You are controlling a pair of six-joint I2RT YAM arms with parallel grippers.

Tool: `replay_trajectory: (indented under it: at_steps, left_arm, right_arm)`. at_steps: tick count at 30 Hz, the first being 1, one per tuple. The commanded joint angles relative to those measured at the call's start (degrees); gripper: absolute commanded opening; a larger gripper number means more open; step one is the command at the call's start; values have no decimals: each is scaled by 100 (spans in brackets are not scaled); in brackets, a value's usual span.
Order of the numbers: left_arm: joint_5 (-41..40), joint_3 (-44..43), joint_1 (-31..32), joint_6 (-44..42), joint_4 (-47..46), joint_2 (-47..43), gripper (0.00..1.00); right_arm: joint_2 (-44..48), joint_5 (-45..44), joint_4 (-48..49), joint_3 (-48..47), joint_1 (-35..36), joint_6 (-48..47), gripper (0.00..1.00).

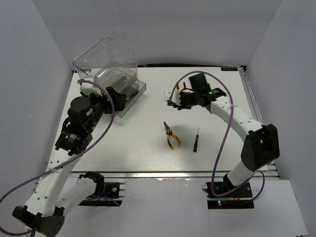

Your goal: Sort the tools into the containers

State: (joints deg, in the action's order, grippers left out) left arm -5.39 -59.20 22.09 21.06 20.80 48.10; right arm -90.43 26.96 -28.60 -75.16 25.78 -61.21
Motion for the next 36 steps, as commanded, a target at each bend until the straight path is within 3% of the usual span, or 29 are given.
replay_trajectory:
  at_steps: [1,5,8,17,24,30,36]
  left_arm:
    - [-330,-372,-20,56,-146,-300,98]
    - [-586,-408,-20,284,-67,-581,98]
    - [-770,-356,-20,399,-23,-871,97]
    - [-1183,-285,-20,548,407,-1451,97]
    - [-1272,-206,-20,636,636,-1733,97]
    - [-1149,-162,-20,698,680,-1743,97]
    - [-833,-259,-20,671,671,-1549,96]
  right_arm:
    - [-674,-13,-147,-761,707,-2508,0]
    - [-1730,-489,-217,-2586,1507,-3476,0]
    - [-2390,-770,80,-3362,1911,-4029,0]
    - [-3919,-1324,1048,-4648,2502,-4479,0]
    - [-4307,-1615,1542,-4693,2555,-4470,1]
    - [-4307,-1676,1796,-4358,2555,-4321,72]
    - [-4053,-1598,1779,-4288,2494,-3917,73]
